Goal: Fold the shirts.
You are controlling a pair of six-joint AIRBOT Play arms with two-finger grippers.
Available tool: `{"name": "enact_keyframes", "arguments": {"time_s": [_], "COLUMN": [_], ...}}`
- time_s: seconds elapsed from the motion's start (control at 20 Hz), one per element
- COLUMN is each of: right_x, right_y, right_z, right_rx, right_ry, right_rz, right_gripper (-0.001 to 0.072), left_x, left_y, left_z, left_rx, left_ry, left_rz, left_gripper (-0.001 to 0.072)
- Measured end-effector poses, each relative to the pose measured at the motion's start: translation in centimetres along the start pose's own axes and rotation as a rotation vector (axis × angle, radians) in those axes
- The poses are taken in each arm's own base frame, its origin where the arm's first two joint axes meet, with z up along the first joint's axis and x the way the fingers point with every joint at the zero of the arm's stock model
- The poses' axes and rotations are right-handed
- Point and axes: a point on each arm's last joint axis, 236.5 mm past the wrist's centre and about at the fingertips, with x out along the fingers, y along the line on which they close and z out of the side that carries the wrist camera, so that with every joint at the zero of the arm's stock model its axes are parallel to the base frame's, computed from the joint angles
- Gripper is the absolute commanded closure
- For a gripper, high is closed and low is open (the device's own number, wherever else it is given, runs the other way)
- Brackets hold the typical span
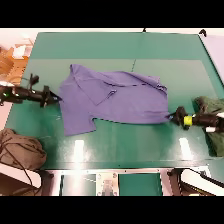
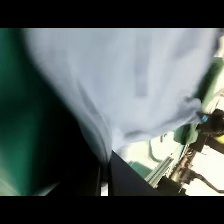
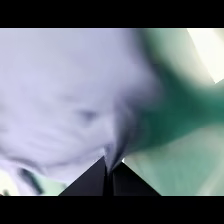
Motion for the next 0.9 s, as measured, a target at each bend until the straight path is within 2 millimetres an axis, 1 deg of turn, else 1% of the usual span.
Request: {"name": "enact_keyframes", "arguments": {"time_s": [0.05,0.1,0.15,0.2,0.25,0.3,0.35,0.4,0.45,0.5,0.6,0.65,0.7,0.75,0.8,0.85,0.9], "right_x": [-1.7,-4.1,-6.8,-10.1,-13.4,-17.2,-20.7,-24.5,-28.0,-31.4,-36.5,-38.2,-39.5,-40.4,-41.0,-41.5,-41.7], "right_y": [2.9,6.8,10.6,14.8,18.8,23.0,26.6,30.1,33.0,35.7,39.5,40.7,41.6,42.2,42.6,42.8,42.8], "right_z": [1.9,3.9,5.4,6.6,7.1,7.0,6.4,5.3,4.0,2.1,-2.0,-4.0,-5.8,-7.2,-8.2,-9.0,-9.3], "right_rx": [-0.060,-0.140,-0.223,-0.323,-0.422,-0.530,-0.626,-0.725,-0.807,-0.888,-1.017,-1.067,-1.111,-1.142,-1.166,-1.183,-1.188], "right_ry": [-0.056,-0.123,-0.193,-0.273,-0.349,-0.435,-0.517,-0.609,-0.700,-0.790,-0.941,-0.992,-1.039,-1.074,-1.105,-1.127,-1.138], "right_rz": [0.045,0.101,0.147,0.189,0.224,0.256,0.277,0.292,0.306,0.314,0.317,0.314,0.308,0.296,0.280,0.264,0.251], "right_gripper": [0.0693,0.0694,0.0693,0.0693,0.0694,0.0694,0.0693,0.0693,0.0693,0.0693,0.0693,0.0693,0.0693,0.0693,0.0693,0.0693,0.0693], "left_x": [-1.7,-3.6,-5.9,-8.2,-10.9,-13.5,-16.3,-18.9,-21.4,-23.7,-27.1,-28.2,-29.0,-29.3,-29.6,-29.9,-30.1], "left_y": [-3.1,-6.2,-10.1,-14.3,-19.0,-23.3,-28.2,-32.7,-37.2,-41.3,-47.7,-49.9,-51.3,-52.2,-52.4,-52.1,-51.3], "left_z": [0.9,1.6,2.0,2.1,1.5,0.5,-1.2,-3.3,-6.2,-9.5,-16.6,-20.1,-22.9,-25.1,-26.3,-26.6,-26.1], "left_rx": [0.071,0.148,0.244,0.343,0.458,0.566,0.688,0.800,0.919,1.027,1.215,1.294,1.348,1.386,1.400,1.390,1.357], "left_ry": [-0.052,-0.103,-0.169,-0.238,-0.315,-0.391,-0.481,-0.573,-0.669,-0.766,-0.929,-0.996,-1.050,-1.080,-1.108,-1.126,-1.135], "left_rz": [-0.018,-0.027,-0.038,-0.052,-0.065,-0.063,-0.062,-0.065,-0.061,-0.060,-0.069,-0.070,-0.065,-0.058,-0.025,0.012,0.062], "left_gripper": [0.0683,0.0683,0.0683,0.0683,0.0683,0.0683,0.0682,0.0682,0.0682,0.0682,0.0682,0.0682,0.0682,0.0682,0.0682,0.0682,0.0681]}}
